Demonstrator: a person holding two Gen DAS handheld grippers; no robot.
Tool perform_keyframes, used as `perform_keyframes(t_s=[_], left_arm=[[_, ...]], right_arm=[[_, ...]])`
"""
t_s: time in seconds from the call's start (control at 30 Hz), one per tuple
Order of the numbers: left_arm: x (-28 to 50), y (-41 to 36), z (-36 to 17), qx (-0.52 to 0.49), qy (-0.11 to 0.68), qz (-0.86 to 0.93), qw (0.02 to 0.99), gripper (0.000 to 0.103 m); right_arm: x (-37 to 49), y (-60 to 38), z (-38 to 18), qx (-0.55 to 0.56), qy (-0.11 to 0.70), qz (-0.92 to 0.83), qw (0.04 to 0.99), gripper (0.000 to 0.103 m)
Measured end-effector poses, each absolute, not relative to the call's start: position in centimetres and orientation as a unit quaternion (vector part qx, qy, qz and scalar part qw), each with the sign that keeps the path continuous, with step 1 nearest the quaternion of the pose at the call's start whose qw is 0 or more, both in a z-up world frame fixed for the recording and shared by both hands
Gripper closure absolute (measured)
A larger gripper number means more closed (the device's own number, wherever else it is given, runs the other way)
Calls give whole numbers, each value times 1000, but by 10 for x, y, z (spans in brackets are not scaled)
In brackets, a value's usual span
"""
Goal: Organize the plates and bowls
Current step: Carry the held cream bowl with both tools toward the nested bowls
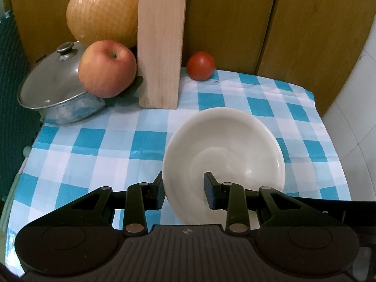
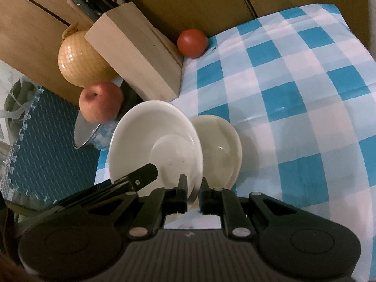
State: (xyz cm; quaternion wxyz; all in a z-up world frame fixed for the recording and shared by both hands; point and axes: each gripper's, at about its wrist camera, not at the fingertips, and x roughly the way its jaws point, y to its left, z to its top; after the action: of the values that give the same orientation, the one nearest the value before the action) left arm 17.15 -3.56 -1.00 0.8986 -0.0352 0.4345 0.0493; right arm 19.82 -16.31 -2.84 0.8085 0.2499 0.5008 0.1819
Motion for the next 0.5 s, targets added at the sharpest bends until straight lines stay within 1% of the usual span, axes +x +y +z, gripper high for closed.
perform_keyframes(t_s=[0.5], left_arm=[[176,-34,-14,-41,445,51,893,63]], right_arm=[[201,-161,-32,247,511,173,805,92]])
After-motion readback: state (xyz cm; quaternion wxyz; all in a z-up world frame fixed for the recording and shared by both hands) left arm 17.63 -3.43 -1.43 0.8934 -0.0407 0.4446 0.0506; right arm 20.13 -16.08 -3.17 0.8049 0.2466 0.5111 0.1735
